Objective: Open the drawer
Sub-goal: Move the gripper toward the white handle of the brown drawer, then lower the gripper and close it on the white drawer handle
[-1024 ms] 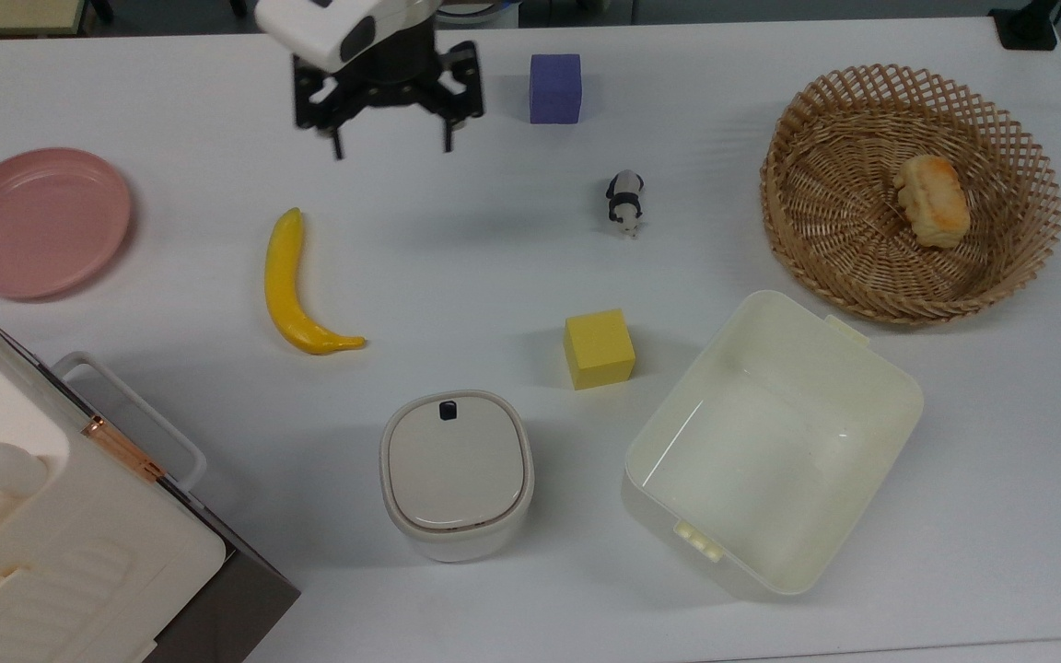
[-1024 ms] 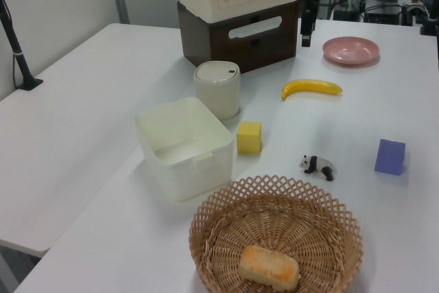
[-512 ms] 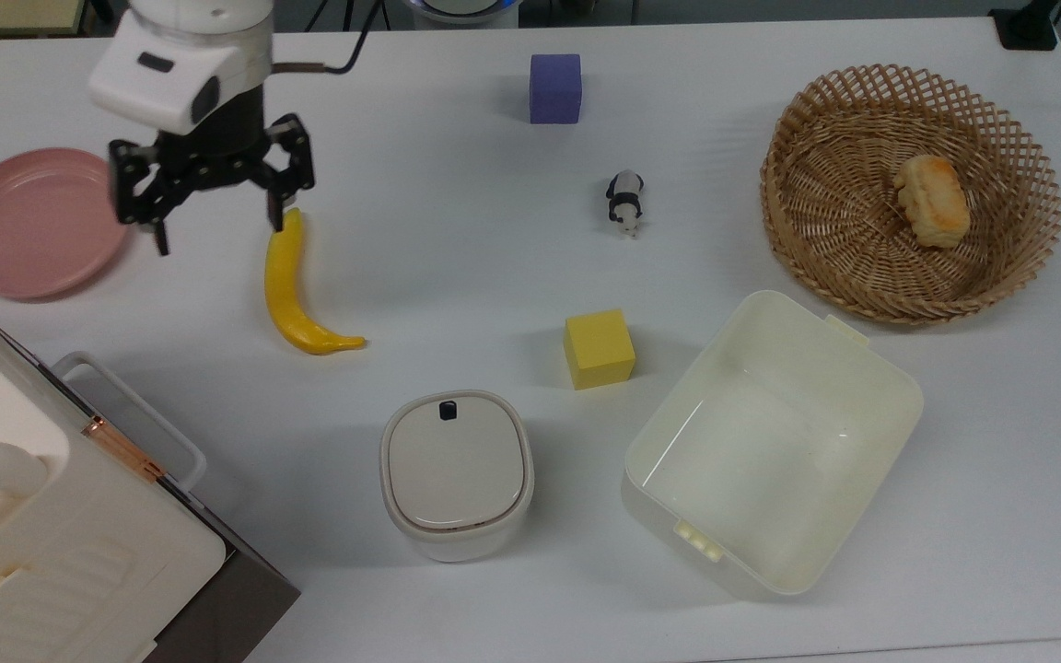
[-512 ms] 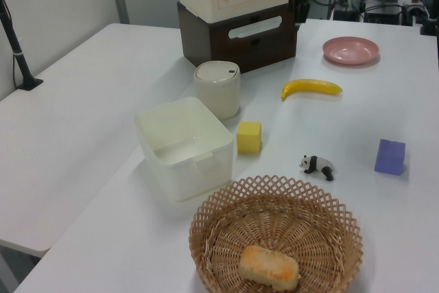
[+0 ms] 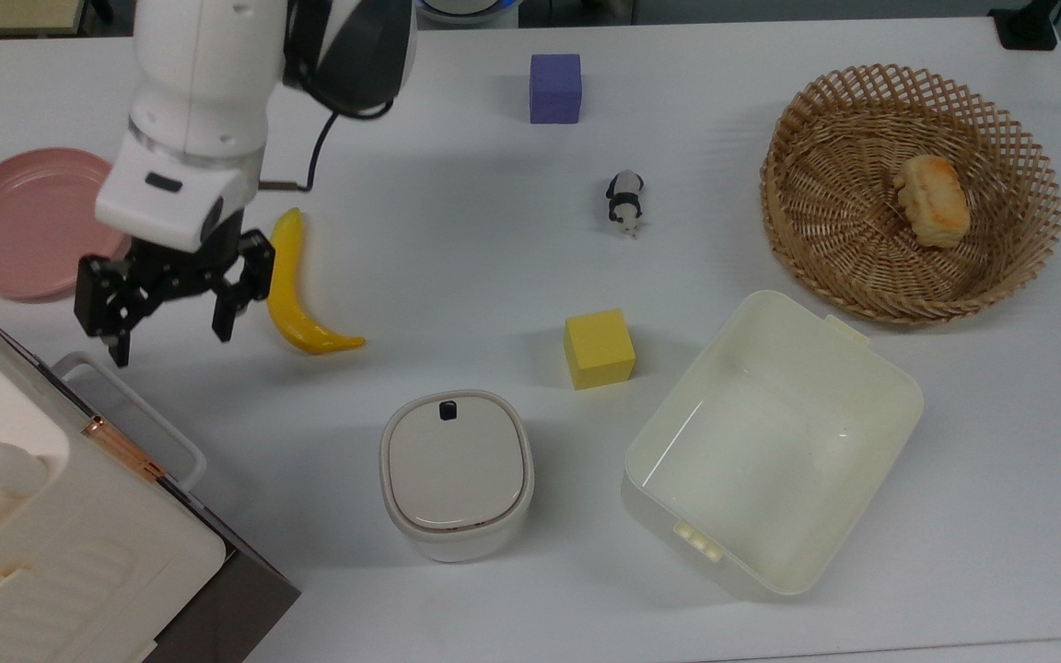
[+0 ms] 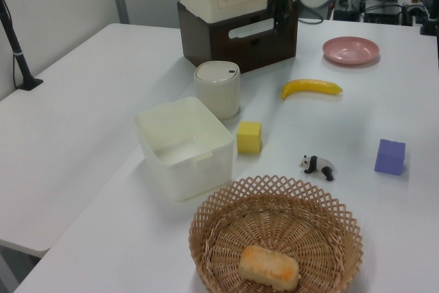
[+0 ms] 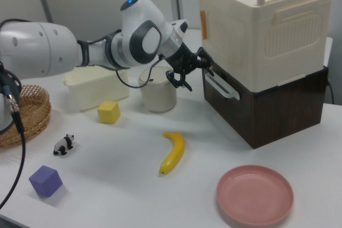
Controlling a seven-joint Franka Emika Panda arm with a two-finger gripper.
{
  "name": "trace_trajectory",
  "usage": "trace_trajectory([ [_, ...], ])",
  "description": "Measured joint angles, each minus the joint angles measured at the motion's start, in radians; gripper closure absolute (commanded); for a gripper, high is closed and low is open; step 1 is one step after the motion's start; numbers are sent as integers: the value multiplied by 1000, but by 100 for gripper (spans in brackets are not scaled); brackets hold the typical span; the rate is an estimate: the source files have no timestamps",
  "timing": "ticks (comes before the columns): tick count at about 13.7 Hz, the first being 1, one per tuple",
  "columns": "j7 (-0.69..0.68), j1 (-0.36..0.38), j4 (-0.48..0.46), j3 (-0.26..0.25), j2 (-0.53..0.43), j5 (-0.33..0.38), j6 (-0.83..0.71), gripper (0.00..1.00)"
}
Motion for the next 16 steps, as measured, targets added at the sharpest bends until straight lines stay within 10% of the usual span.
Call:
trace_trajectory([
  [9,-2,0,8,-38,105,-145,244,68],
  [16,-3,4,4,-38,127,-210,291,75],
])
